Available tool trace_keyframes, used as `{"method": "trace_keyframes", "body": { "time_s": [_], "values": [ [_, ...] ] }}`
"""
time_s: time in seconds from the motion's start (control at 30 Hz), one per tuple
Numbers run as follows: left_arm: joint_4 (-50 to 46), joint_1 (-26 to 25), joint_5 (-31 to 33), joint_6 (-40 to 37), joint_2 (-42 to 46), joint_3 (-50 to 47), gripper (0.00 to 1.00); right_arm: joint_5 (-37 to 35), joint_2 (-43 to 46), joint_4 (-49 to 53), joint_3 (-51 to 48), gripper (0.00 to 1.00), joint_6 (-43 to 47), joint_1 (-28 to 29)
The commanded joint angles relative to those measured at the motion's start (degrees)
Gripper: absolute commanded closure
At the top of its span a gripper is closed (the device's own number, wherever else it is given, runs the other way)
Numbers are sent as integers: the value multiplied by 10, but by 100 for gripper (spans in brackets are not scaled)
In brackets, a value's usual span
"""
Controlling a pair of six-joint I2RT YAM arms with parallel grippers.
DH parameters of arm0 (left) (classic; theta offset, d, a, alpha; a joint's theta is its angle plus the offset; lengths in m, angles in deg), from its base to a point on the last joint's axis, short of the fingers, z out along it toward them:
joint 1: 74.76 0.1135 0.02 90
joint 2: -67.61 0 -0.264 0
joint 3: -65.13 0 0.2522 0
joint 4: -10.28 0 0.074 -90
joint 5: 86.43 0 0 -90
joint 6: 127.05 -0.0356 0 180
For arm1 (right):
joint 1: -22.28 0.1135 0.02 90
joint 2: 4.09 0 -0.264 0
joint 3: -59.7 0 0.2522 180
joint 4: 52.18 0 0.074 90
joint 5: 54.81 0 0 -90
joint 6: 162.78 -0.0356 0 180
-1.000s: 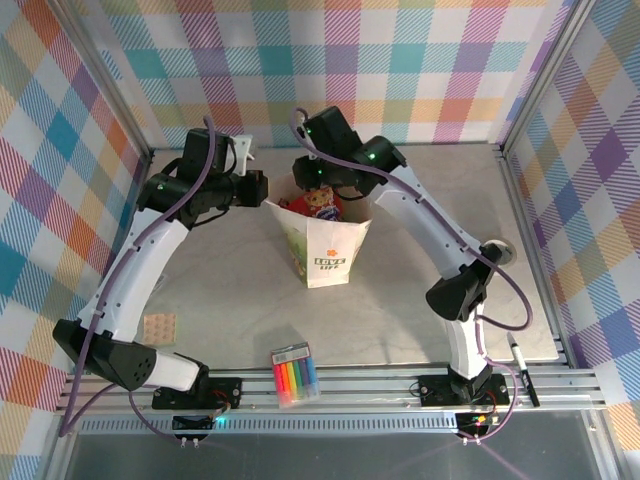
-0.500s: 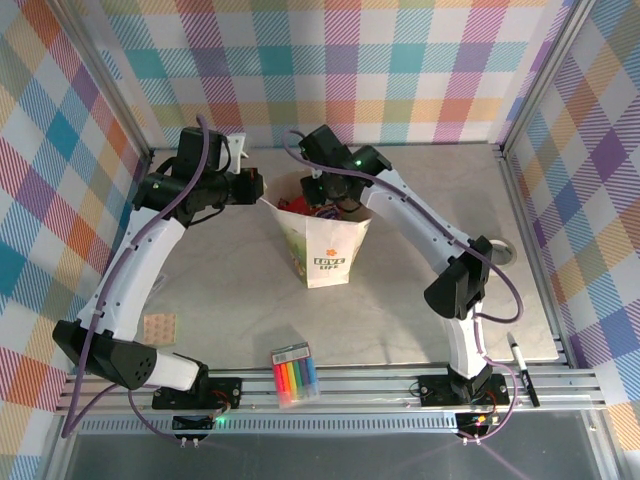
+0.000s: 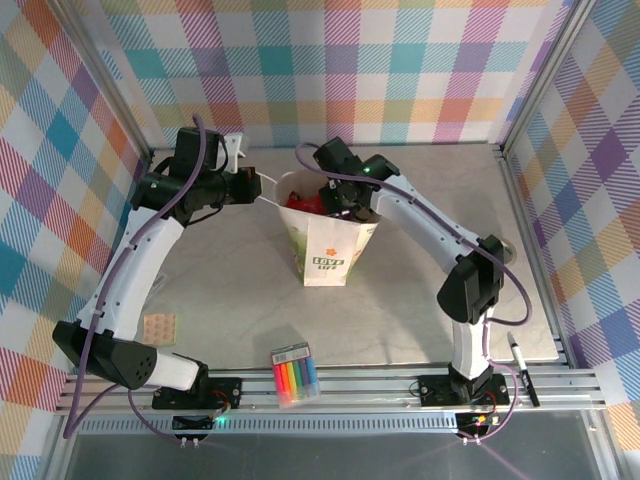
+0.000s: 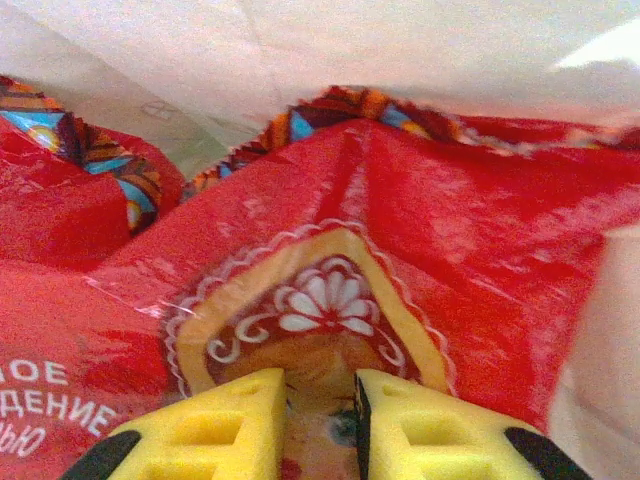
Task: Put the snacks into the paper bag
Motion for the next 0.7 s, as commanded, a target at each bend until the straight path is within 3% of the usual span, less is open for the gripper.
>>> {"method": "trace_keyframes", "body": {
  "time_s": [0.0, 0.1, 0.23, 0.4, 0.5, 0.6, 0.67],
  "values": [
    [25, 11, -2, 6, 24, 1, 95, -10, 41, 19, 2, 74, -4, -7],
    [20, 11, -13, 6, 22, 0, 90, 5, 58, 8, 17, 74, -4, -7],
    [17, 11, -40, 1, 23, -5, 75, 15, 68, 6, 53, 73, 1, -7],
    [18, 9, -66, 3, 20, 1, 74, 25, 92, 1, 72, 68, -1, -7],
    [17, 4, -84, 4, 10, 9, 62, 29, 119, -4, 70, 64, -3, -6],
    [16, -6, -67, 3, 11, 11, 53, 18, 150, -7, 62, 57, 3, -7],
    [4, -11, -21, 1, 14, 15, 45, -11, 172, -19, 46, 51, 19, -7]
  ]
}}
